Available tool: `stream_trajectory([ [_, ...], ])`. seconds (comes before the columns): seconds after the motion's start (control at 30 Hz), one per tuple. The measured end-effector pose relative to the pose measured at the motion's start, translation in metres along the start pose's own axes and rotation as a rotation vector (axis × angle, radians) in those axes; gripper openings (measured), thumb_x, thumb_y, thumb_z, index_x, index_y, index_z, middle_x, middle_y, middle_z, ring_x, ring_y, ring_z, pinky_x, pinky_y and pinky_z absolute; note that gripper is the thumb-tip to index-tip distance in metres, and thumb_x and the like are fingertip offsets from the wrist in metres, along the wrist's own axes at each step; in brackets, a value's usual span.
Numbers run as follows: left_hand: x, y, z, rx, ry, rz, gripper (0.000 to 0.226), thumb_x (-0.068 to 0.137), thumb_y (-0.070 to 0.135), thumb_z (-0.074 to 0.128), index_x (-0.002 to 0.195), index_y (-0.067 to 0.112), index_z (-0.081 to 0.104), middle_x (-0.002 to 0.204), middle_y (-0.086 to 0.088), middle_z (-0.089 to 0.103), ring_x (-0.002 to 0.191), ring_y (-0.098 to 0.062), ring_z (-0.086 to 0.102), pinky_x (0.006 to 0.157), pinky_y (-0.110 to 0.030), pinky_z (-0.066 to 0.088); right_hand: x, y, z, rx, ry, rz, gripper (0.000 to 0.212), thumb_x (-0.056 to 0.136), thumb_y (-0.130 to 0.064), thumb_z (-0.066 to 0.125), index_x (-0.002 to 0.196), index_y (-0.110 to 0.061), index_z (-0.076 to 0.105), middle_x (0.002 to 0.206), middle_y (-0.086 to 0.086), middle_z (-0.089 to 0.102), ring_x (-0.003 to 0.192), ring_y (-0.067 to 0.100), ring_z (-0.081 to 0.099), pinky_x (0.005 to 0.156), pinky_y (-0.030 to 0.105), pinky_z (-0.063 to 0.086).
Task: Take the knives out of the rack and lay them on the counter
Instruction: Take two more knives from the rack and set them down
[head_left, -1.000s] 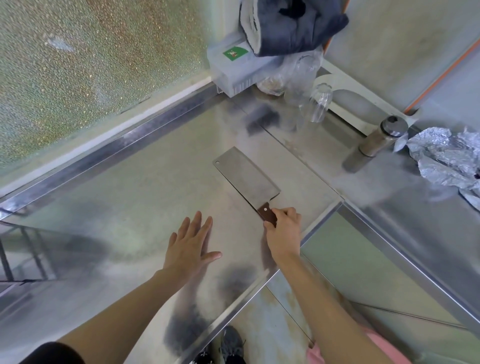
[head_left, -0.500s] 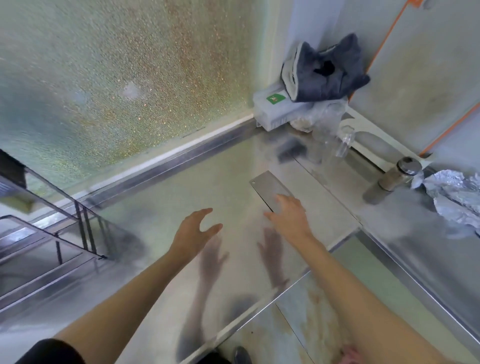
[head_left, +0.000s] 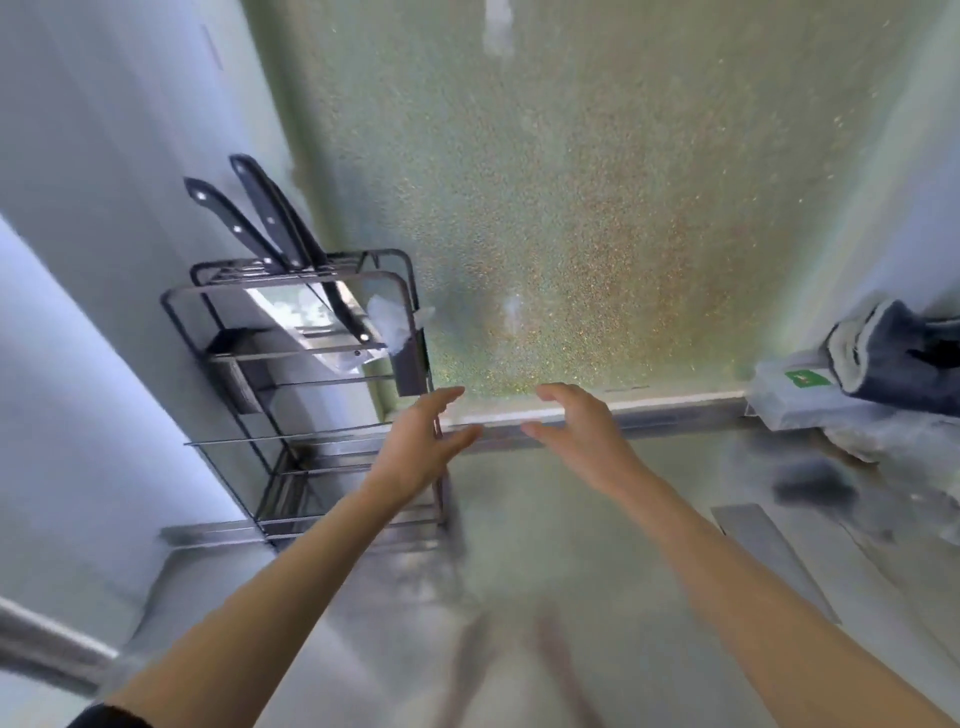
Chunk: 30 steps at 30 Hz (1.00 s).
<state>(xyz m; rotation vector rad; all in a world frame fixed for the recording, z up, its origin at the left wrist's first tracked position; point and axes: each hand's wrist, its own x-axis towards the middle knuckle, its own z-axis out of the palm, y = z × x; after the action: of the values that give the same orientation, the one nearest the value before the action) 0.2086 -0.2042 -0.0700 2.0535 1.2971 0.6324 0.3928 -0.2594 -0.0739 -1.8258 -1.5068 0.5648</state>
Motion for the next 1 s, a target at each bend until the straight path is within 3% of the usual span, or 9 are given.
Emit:
stream_trajectory([
  [0.1,-0.003,-0.018,-0.054,0.024,0.117,-0.015,0.055,0.08,0.034,0.066,0.13,0.02,0.047,0.135,-0.004,0.053,0.121,-0.016,0.048,0.097,-0.023,0.033,0.021,-0.05,0.018,-0.009,-0.031,-0.141,0.051,0.083,-0.025,0.064,0.129,-0.011,0.048,0.133,0.008,0.053,0.123,0.02,0.047,0.103,0.03,0.034],
  [0.27,0.003,-0.054,-0.138,0.089,0.248,-0.05,0.06,0.08,0.037,0.065,0.132,0.02,0.042,0.138,-0.007,0.048,0.125,-0.022,0.046,0.106,-0.036,0.037,0.065,-0.127,0.042,-0.008,-0.017,-0.309,0.048,0.081,-0.024,0.066,0.125,-0.013,0.051,0.13,0.006,0.056,0.12,0.019,0.049,0.092,0.018,0.03],
  [0.47,0.032,-0.1,-0.207,0.264,0.322,-0.027,0.067,0.081,0.033,0.065,0.137,0.015,0.034,0.149,-0.008,0.032,0.132,-0.024,0.037,0.109,-0.036,0.033,0.123,-0.2,0.062,-0.036,0.045,-0.411,0.049,0.082,-0.024,0.065,0.126,-0.013,0.05,0.127,0.008,0.057,0.118,0.021,0.051,0.096,0.028,0.036],
  [0.63,0.063,-0.121,-0.231,0.348,0.304,0.027,0.073,0.082,0.035,0.062,0.143,0.019,0.025,0.155,-0.005,0.022,0.138,-0.026,0.029,0.113,-0.042,0.029,0.164,-0.242,0.077,-0.115,0.076,-0.45,0.051,0.083,-0.025,0.064,0.128,-0.012,0.046,0.129,0.008,0.056,0.119,0.022,0.051,0.097,0.029,0.037],
  [0.77,0.079,-0.133,-0.234,0.418,0.247,0.043,0.072,0.084,0.037,0.058,0.144,0.02,0.022,0.155,-0.001,0.023,0.138,-0.024,0.028,0.114,-0.042,0.027,0.186,-0.264,0.088,-0.089,0.15,-0.468,0.044,0.081,-0.026,0.065,0.12,-0.013,0.049,0.114,0.009,0.059,0.105,0.024,0.055,0.087,0.033,0.042],
  [0.87,0.084,-0.142,-0.233,0.488,0.208,0.041,0.071,0.085,0.038,0.056,0.144,0.023,0.02,0.156,0.002,0.021,0.141,-0.022,0.022,0.116,-0.043,0.023,0.203,-0.275,0.095,-0.117,0.181,-0.424,0.048,0.081,-0.026,0.066,0.123,-0.011,0.046,0.117,0.011,0.057,0.105,0.026,0.056,0.087,0.038,0.045],
  [1.0,0.085,-0.149,-0.232,0.48,0.236,0.079,0.067,0.086,0.035,0.056,0.143,0.025,0.023,0.155,0.004,0.023,0.141,-0.021,0.023,0.116,-0.044,0.025,0.215,-0.281,0.1,-0.062,0.191,-0.372,0.03,0.081,-0.019,0.066,0.107,-0.01,0.055,0.105,0.011,0.062,0.092,0.027,0.059,0.082,0.042,0.05],
])
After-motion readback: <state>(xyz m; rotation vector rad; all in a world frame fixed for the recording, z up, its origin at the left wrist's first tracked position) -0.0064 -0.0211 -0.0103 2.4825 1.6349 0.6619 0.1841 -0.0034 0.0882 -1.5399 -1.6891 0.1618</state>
